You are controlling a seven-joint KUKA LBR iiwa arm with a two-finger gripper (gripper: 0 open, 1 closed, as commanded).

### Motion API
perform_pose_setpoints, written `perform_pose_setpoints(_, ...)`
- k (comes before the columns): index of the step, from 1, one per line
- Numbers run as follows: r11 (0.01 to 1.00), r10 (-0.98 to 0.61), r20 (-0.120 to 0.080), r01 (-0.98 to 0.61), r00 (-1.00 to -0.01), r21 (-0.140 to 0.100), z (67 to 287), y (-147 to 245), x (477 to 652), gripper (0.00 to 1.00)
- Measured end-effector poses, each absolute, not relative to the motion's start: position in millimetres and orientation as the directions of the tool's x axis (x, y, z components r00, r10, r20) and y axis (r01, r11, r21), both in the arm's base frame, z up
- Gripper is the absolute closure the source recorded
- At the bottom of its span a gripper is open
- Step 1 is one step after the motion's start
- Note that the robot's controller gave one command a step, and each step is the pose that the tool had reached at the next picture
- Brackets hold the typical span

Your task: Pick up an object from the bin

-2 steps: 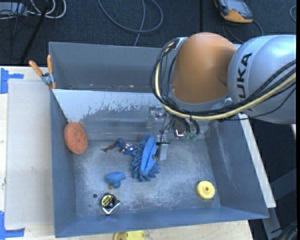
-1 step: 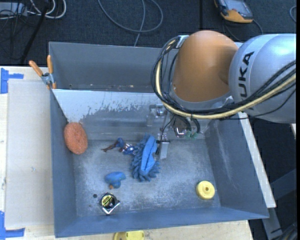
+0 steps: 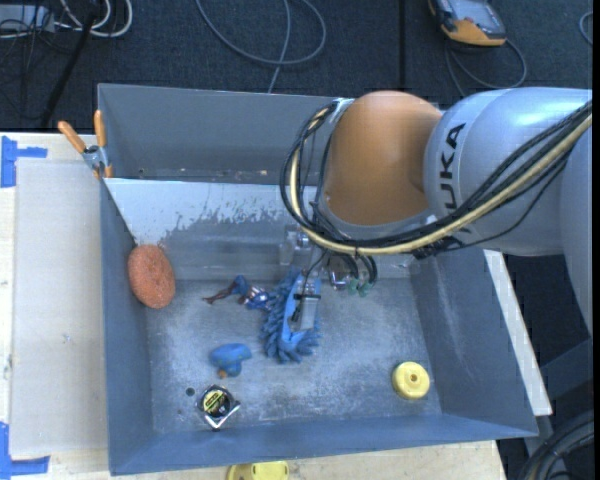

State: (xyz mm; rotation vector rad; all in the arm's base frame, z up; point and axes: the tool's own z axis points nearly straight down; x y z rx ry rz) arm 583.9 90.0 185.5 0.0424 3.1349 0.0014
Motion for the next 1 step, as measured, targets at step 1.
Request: perform_pose_setpoints(1, 0.999, 0.046, 0.003, 0.046, -0.999, -0.001, 143.2, 109.1, 578.7, 0.00)
